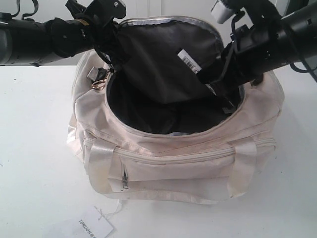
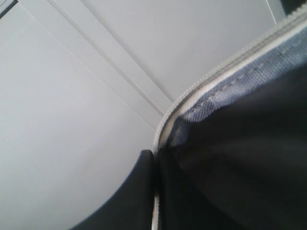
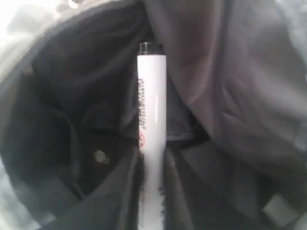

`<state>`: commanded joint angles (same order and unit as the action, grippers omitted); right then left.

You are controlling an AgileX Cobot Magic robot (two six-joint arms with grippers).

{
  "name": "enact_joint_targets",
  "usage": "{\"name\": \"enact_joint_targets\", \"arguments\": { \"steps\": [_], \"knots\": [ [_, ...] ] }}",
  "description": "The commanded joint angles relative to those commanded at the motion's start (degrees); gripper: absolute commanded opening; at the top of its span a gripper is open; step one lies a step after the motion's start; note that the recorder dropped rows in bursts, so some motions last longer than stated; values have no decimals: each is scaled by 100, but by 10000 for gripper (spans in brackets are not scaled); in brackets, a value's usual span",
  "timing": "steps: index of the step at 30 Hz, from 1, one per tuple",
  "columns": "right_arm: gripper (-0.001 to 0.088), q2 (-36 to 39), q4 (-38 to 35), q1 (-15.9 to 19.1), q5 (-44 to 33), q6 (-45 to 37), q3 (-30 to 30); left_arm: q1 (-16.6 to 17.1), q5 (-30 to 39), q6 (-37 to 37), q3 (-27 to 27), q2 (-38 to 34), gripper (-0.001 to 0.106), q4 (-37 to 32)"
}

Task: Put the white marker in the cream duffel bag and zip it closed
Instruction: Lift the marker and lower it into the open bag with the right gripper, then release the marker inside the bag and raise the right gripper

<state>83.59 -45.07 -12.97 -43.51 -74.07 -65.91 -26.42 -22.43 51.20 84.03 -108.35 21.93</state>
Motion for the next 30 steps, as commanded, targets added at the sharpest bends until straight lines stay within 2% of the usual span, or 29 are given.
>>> {"name": "enact_joint_targets", "arguments": {
  "steps": [4, 9, 13, 17, 19, 26, 30],
  "knots": [
    [0, 41, 200, -210, 98, -448, 0, 0, 0, 0, 0, 0, 0, 0],
    [0, 65, 1025, -519, 520, -395, 0, 0, 0, 0, 0, 0, 0, 0],
    [0, 187, 1125, -526, 811, 15, 0, 0, 0, 0, 0, 0, 0, 0],
    [0, 458, 1148, -526, 863, 90, 0, 0, 0, 0, 0, 0, 0, 0],
    [0, 551, 1309, -526, 940, 261, 0, 0, 0, 0, 0, 0, 0, 0],
    [0, 728, 2177, -526, 1193, 1651, 0, 0, 0, 0, 0, 0, 0, 0],
    [0, 816, 2341, -526, 1193, 1907, 0, 0, 0, 0, 0, 0, 0, 0]
  ]
}}
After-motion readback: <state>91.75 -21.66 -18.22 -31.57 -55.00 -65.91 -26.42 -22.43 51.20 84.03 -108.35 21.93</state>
